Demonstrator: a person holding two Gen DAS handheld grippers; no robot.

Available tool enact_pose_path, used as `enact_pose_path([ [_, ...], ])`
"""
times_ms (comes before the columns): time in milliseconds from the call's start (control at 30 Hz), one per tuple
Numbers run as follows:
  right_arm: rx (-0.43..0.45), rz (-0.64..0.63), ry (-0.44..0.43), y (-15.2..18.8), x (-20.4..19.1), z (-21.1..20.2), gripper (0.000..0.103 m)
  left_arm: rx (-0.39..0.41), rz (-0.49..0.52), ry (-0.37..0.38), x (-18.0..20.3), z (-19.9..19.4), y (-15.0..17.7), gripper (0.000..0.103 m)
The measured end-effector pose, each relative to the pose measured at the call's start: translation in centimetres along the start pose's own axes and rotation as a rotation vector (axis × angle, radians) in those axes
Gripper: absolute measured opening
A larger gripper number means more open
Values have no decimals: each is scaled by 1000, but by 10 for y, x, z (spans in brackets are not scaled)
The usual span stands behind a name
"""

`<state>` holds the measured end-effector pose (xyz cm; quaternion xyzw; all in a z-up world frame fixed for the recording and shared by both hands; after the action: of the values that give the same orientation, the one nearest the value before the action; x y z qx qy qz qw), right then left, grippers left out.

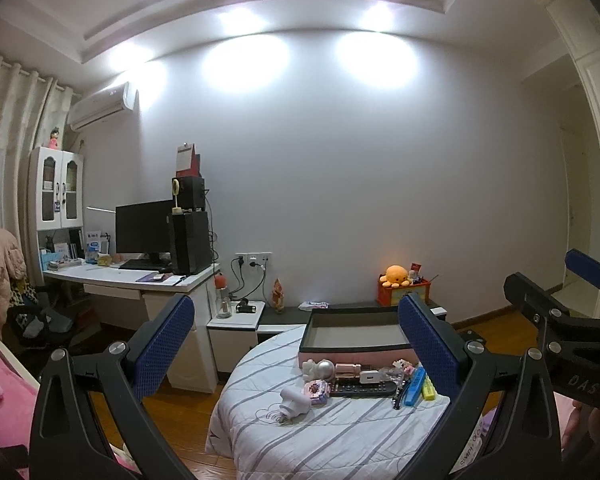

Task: Organize rigid objects

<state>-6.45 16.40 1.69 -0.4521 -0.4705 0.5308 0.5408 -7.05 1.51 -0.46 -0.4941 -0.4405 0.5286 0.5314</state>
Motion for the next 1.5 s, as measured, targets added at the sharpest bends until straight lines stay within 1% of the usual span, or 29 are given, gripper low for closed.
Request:
enact_pose_path([
  [900, 2, -9, 1, 3, -2, -2, 103, -11, 23, 9, 5, -1, 1, 103],
  [1500, -5, -15, 7, 6, -2, -2, 103, -34, 36, 7, 3, -1, 5, 103],
])
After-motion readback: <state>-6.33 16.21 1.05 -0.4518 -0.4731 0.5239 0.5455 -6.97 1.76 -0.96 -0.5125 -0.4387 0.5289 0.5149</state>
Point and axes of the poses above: each gripper's, at about its wrist camera, not at the fingertips, and z roughly the way its jaws point, x to its right, y to its underside, the point moved 7 cm from there along z, roughly the way its jaws point, and after that the axes turned 10 degrees about x, right-handed, at the moved point
